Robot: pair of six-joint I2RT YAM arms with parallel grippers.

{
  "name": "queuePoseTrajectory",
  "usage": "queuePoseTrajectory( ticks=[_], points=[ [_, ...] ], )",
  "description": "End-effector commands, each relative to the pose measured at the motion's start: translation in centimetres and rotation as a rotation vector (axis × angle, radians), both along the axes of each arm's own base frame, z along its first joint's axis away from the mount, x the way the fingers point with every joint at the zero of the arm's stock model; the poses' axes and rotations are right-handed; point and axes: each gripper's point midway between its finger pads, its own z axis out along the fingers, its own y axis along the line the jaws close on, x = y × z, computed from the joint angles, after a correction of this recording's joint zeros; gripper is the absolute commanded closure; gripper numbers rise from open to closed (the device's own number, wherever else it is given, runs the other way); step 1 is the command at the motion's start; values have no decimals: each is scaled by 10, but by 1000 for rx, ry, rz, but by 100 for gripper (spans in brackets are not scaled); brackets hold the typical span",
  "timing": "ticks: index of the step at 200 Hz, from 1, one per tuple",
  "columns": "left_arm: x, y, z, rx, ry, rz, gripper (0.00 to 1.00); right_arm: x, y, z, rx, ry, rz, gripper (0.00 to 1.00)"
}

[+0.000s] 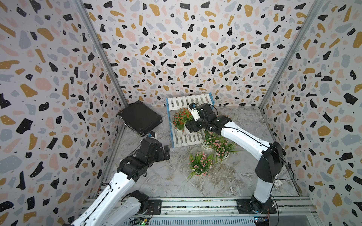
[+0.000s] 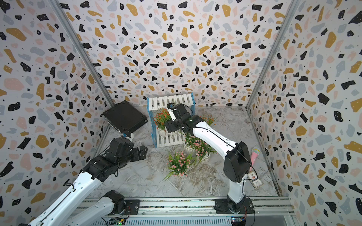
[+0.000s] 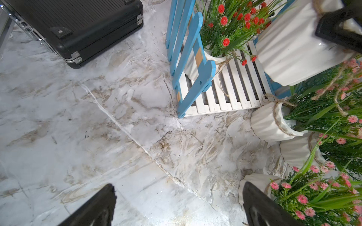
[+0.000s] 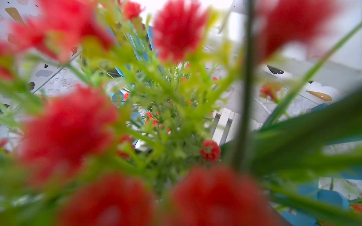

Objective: Place the baby's breath potted plants on the rack by color
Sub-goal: Place the baby's breath potted plant on the rack.

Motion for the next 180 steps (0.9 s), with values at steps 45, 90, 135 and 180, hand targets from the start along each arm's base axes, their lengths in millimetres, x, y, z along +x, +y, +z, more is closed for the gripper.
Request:
queuePoseTrajectory(
  ticks=[45,90,135,180],
  points=[
    [9,-6,-1,-16,-9,-7,1,11,12,1,47,-42,4,26],
    [9,-6,0,-14,-11,-8,1,17,4,-19,36,-21,-22,26],
    [11,-8,-1,-20,-12,-12,1,30,-26,-27,52,-9,-91,26],
    [14,-12,-1,-29,-13,-20,1,54,-40,-30,38,-27,-131,26]
  ],
)
